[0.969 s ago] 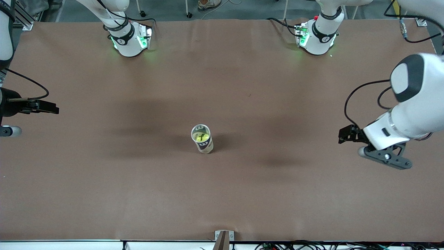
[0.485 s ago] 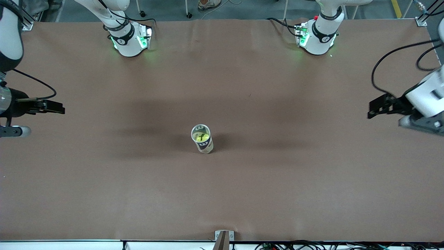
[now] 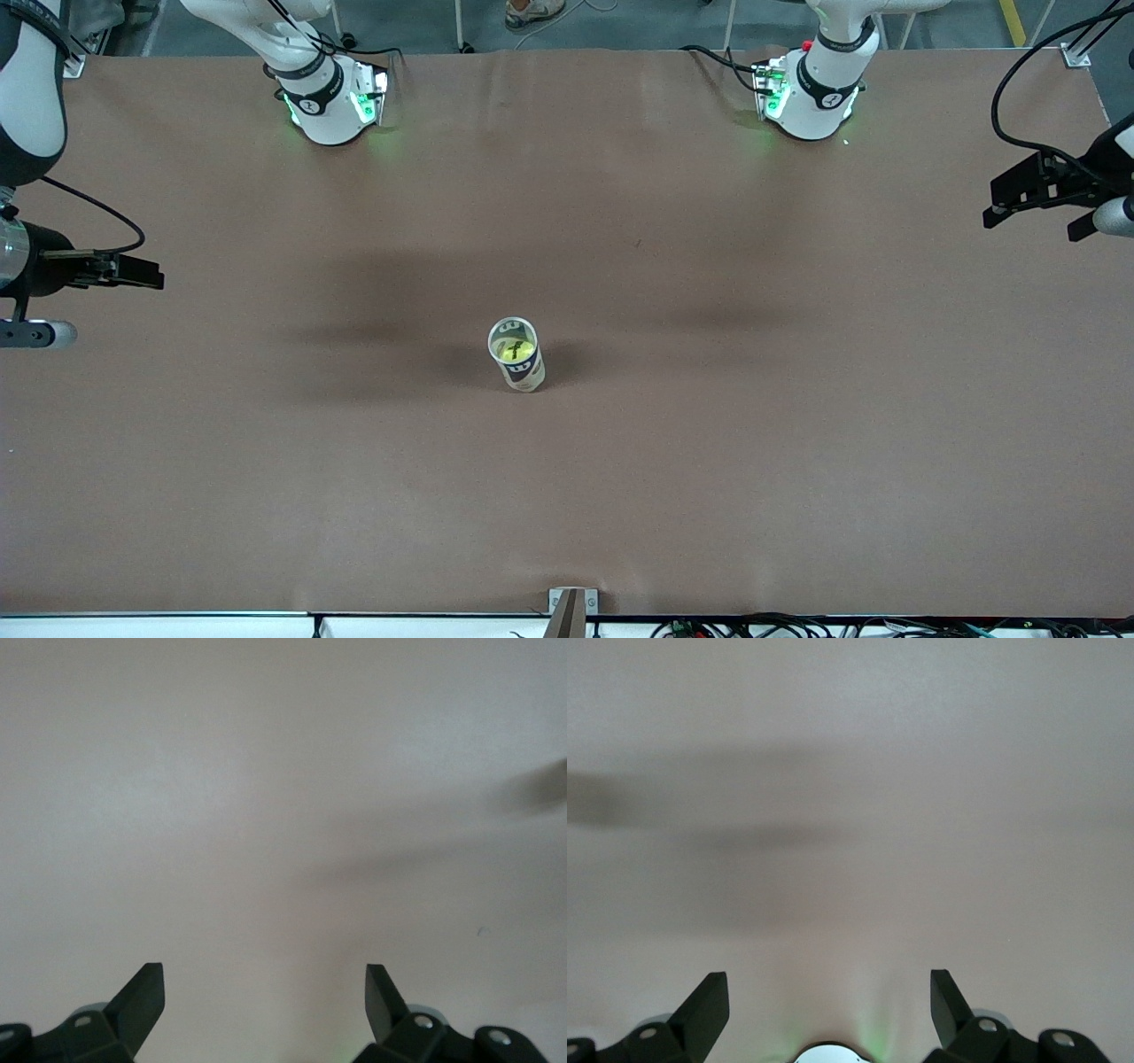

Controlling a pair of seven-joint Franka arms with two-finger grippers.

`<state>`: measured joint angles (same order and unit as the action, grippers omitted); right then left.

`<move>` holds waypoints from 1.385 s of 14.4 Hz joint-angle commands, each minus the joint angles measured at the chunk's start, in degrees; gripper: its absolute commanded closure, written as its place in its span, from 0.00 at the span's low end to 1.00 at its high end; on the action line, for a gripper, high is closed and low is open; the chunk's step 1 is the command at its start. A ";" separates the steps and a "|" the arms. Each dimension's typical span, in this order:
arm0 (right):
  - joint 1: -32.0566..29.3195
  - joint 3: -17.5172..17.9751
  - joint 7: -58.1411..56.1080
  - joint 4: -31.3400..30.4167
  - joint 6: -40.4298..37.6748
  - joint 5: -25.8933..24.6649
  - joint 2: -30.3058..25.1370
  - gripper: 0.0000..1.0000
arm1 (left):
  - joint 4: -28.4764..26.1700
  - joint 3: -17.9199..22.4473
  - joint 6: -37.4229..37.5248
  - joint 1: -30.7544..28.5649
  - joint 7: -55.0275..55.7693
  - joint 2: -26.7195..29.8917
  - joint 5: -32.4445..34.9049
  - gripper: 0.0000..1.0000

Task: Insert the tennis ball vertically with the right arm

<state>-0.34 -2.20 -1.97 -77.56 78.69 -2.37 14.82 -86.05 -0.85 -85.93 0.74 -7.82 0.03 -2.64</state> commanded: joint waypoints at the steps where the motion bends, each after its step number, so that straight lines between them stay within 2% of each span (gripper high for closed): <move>1: 1.05 -0.96 -0.66 -1.19 -0.56 1.05 -2.51 0.00 | -4.64 -0.21 -0.02 -0.12 2.62 3.92 0.88 0.00; 3: 1.31 -1.05 -0.58 -1.11 -0.47 1.05 -2.60 0.00 | -6.92 -0.65 0.15 0.22 8.07 5.59 0.97 0.00; 8: 1.23 -1.14 -0.57 -1.19 -0.73 1.14 -3.83 0.00 | -8.60 -2.23 -0.29 0.49 9.14 5.60 1.32 0.00; 11: -1.58 -1.05 -0.93 -1.81 -0.65 5.44 -4.53 0.00 | -10.53 -3.63 -1.07 0.40 10.64 7.43 1.41 0.00; 16: -0.10 -0.70 -0.22 -4.79 -0.12 4.40 -7.25 0.00 | -15.10 -4.34 -2.39 0.49 15.38 11.57 1.41 0.00; 20: 0.17 -0.53 -0.05 -3.66 -0.29 2.90 -7.17 0.00 | -13.44 -3.99 -2.48 0.05 15.03 10.61 2.37 0.00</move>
<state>-0.31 -2.93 -2.24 -79.25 77.95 1.46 9.55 -99.08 -4.93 -87.37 1.01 6.83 10.02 -1.42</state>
